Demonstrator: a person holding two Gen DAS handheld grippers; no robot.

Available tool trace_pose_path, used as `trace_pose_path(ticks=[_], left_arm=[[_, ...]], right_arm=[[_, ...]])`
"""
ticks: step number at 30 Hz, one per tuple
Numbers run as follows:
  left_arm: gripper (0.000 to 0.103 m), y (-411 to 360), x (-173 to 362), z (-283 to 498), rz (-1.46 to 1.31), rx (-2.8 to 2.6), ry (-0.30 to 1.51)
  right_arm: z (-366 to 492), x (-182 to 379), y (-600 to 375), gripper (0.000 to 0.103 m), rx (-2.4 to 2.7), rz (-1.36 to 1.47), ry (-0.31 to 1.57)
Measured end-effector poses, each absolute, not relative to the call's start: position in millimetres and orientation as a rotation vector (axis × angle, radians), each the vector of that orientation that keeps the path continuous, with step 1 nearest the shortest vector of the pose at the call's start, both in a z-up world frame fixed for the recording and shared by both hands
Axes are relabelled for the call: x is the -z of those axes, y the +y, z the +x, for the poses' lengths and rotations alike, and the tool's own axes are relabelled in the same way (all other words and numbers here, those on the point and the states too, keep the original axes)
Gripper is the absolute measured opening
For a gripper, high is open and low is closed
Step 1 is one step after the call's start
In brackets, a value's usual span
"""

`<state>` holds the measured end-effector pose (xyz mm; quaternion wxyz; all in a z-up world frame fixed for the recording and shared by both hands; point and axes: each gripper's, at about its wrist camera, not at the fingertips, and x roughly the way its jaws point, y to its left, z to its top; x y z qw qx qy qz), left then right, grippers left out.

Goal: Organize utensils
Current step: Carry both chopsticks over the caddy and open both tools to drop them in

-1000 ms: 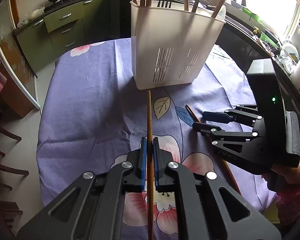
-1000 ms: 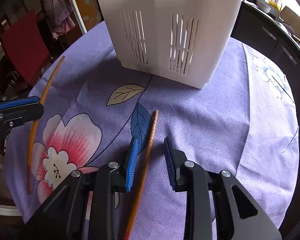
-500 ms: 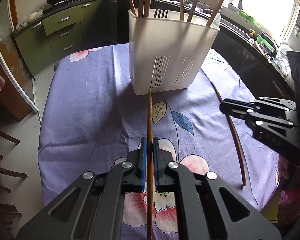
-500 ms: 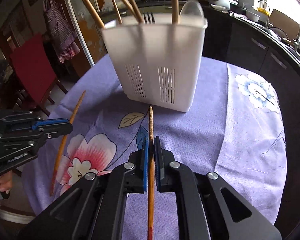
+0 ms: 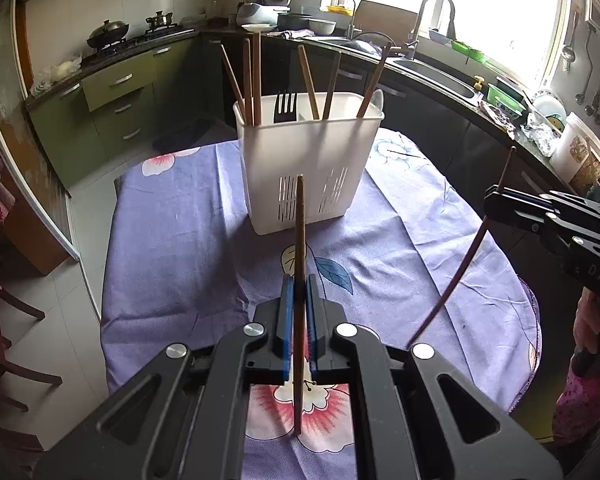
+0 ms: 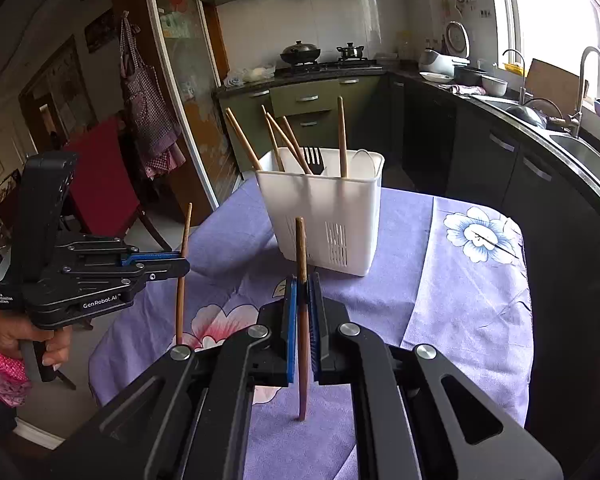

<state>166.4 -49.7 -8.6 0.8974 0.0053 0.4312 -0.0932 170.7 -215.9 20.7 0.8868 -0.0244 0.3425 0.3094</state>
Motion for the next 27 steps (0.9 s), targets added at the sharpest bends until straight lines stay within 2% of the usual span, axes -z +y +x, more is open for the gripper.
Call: trace_pose_path(ticks=[12, 27], left_arm=[[0.006, -54, -32, 172, 0.028, 0.206, 0.825], [0.006, -62, -141, 199, 0.043, 0.222, 0.646]], right_arm=[[170, -67, -212, 0.006, -0.66, -0.053, 0.639], [195, -174, -189, 0.006, -0.662, -0.069, 0.493]])
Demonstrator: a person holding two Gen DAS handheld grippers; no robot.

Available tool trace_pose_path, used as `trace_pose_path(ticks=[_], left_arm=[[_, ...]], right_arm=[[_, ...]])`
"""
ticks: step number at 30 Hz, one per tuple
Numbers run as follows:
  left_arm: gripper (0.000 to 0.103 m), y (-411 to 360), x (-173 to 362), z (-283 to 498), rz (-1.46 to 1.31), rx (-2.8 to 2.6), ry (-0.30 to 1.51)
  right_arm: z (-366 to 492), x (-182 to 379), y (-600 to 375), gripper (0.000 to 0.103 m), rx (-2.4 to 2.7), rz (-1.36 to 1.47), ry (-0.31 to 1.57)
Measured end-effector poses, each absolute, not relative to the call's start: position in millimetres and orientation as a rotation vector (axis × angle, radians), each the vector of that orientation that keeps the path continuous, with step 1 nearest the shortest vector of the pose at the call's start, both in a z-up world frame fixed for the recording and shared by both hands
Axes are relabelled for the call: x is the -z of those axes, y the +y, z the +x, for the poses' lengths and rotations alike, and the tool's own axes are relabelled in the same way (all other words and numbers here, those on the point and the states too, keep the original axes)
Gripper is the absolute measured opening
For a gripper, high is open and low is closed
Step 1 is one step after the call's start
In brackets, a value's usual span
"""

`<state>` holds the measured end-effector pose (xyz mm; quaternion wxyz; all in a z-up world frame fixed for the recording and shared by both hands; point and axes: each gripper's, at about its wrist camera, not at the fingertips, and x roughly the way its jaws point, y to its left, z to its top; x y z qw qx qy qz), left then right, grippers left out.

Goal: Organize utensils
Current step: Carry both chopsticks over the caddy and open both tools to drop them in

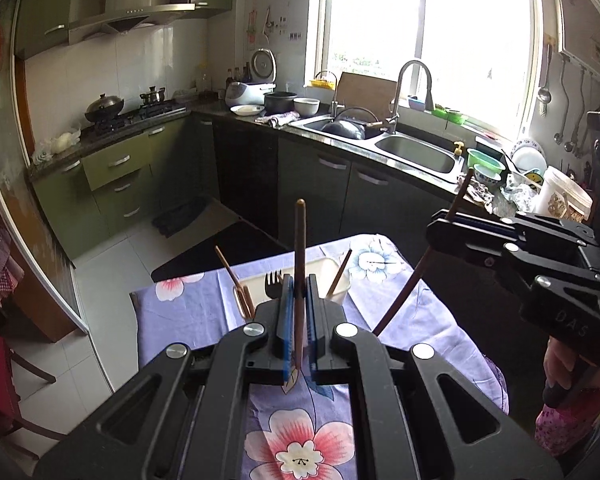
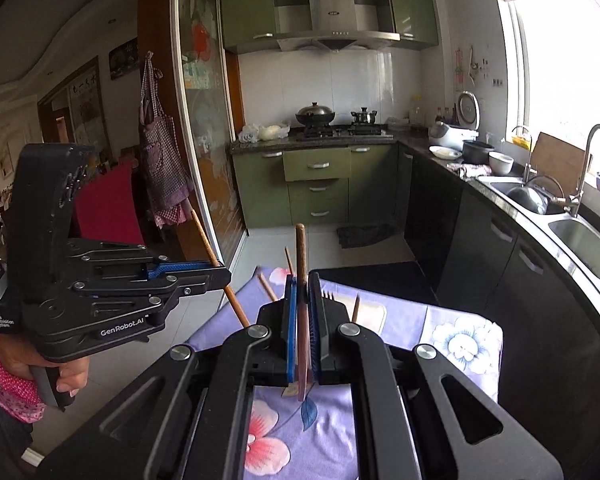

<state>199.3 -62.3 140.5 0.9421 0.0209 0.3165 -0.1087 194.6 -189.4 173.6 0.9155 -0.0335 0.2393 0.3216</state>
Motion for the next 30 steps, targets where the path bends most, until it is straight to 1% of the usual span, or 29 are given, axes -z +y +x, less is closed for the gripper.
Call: trace_pose_path(ticks=[7, 15, 22, 28, 30], left_arm=[[0.006, -66, -169, 217, 0.051, 0.191, 0.579], [0.006, -64, -165, 251, 0.058, 0.136, 0.566], [0.006, -65, -127, 283, 0.051, 0.132, 0.659], [0.006, -63, -96, 289, 0.037, 0.133, 0.711], [0.009, -61, -90, 289, 0.028, 0.136, 0.722]], right_arm=[[231, -206, -182, 0.006, -0.627, -0.045, 0.43], [276, -211, -170, 0.006, -0.59, -0.047, 0.406], [307, -175, -145, 0.006, -0.582, -0.103, 0.5], [315, -132, -136, 0.007, -0.587, -0.128, 0.569], [315, -123, -135, 0.007, -0.589, -0.127, 0.581]])
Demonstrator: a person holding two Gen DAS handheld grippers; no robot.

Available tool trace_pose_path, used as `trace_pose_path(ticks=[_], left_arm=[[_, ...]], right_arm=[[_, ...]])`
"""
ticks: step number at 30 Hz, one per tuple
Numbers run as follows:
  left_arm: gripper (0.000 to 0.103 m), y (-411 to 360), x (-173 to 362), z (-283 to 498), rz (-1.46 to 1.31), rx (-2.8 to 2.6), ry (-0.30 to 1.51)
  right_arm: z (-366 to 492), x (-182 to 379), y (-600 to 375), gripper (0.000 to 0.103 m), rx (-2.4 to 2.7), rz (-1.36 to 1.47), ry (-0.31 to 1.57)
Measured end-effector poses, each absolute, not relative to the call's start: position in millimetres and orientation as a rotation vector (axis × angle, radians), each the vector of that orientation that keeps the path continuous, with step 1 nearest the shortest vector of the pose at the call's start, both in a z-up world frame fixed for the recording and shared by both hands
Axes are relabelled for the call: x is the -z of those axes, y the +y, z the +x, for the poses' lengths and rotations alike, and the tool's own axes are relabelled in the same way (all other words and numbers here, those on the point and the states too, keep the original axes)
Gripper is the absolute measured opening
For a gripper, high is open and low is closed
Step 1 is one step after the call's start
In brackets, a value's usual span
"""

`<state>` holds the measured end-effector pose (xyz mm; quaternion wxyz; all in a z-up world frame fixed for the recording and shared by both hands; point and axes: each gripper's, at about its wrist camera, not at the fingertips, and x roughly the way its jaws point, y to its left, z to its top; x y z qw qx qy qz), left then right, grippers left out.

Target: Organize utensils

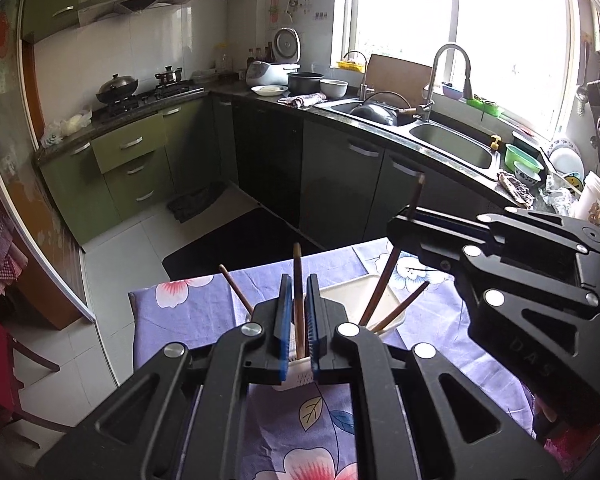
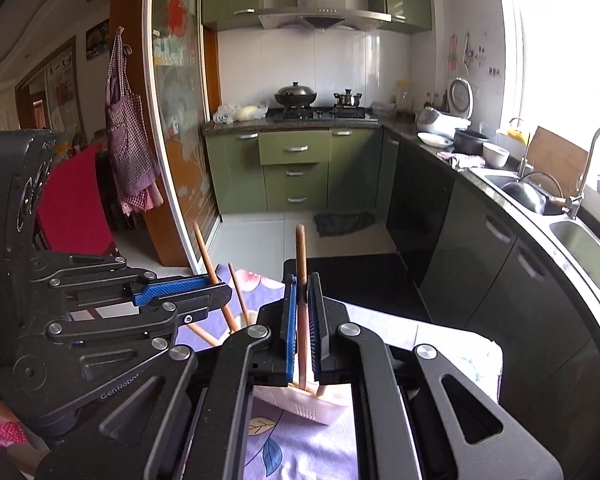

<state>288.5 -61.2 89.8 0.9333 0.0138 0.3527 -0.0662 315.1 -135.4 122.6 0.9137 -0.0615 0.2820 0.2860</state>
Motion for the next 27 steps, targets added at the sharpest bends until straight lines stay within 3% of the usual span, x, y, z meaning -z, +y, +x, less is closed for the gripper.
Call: trace_pose_path(ticks=[6, 8, 15, 17, 23, 27], left_arm=[[0.035, -59, -83, 273, 0.02, 0.143, 0.715], [0.047, -57, -84, 260, 0.01, 0.151, 0.698], [0.083, -47, -73, 188, 0.005, 0.135, 0.605], [0.09, -47, -58, 170, 0.007, 0.115, 0.599], [0.096, -46, 1, 129, 0.001, 0.09, 0.626], [0.096, -43, 26, 113, -0.029, 0.076, 0.642]], right_arm=[[301, -115, -143, 0.011, -0.596, -0.115, 0.576], [286, -119, -154, 0.023, -0.603, -0.095, 0.55], [206, -105, -213, 0.035, -0.563, -0.02, 0.461], [185, -85, -229, 0.05, -0.547, -0.002, 0.461], [124, -13, -255, 0.087, -0.491, -0.008, 0.467], [93, 16, -266, 0.097, -0.462, 0.023, 0.447]])
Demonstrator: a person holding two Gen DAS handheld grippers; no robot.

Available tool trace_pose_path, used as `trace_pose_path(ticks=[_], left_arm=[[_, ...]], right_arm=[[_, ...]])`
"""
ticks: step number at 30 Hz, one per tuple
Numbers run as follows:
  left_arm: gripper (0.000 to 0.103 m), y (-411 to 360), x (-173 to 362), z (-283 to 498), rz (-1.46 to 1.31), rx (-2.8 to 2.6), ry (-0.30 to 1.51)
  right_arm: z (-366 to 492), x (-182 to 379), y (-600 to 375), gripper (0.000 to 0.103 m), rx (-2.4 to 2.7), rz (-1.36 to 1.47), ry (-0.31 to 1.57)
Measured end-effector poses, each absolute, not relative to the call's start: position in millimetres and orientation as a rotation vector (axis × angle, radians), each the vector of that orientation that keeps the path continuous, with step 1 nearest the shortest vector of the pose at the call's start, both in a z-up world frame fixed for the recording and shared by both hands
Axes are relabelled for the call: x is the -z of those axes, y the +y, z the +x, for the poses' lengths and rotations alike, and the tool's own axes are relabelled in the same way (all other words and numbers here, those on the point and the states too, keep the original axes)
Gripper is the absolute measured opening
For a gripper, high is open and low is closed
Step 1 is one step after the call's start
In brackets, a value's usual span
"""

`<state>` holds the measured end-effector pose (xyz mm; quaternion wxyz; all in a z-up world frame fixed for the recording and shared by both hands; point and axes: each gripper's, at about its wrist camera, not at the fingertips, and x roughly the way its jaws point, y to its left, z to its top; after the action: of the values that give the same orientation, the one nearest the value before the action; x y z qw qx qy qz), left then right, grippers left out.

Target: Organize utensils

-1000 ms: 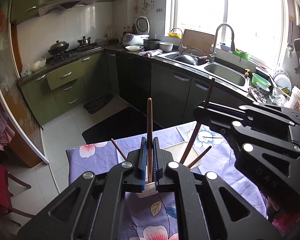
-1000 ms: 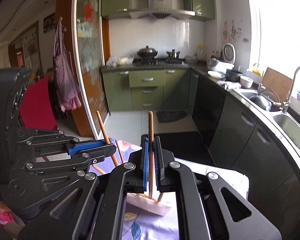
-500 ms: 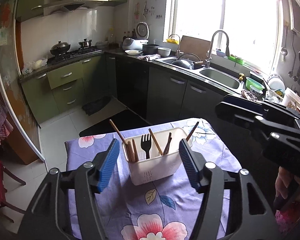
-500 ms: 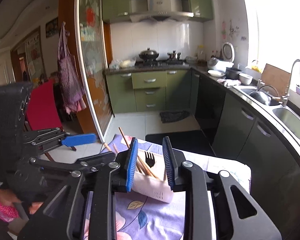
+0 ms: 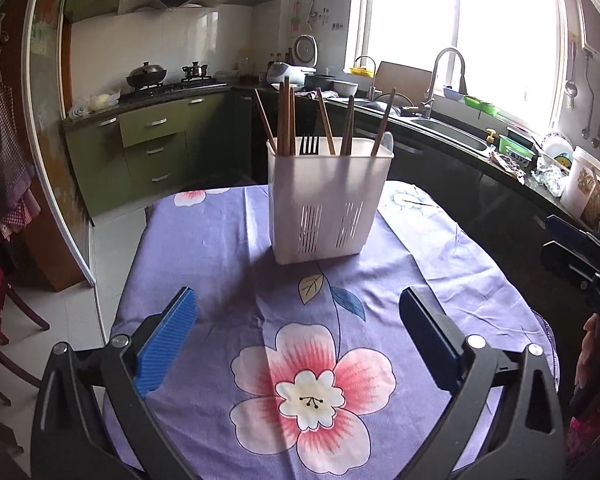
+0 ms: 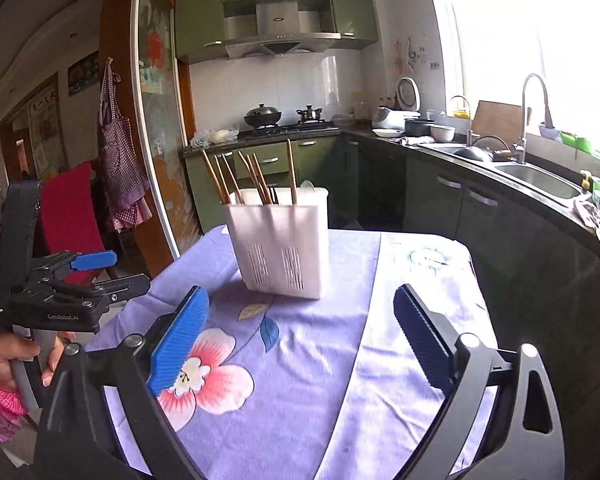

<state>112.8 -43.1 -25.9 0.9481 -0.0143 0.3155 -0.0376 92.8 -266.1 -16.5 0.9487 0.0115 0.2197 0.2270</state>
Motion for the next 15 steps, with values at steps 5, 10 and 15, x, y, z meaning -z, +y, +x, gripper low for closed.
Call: trace_pose_path(ticks=[5, 10, 15], left_arm=[[0.096, -44, 24, 84, -0.03, 0.047, 0.582], [0.096, -43, 9, 54, -0.021, 0.018, 0.517], [0.096, -41, 8, 35, -0.022, 0.016, 0.519]], right_arm=[[58, 23, -272, 0.098, -0.434, 0.033, 0.41], [31, 15, -272, 0.098, -0.429, 0.022, 0.394], [20, 1, -270, 0.098, -0.389, 0.004, 0.383]])
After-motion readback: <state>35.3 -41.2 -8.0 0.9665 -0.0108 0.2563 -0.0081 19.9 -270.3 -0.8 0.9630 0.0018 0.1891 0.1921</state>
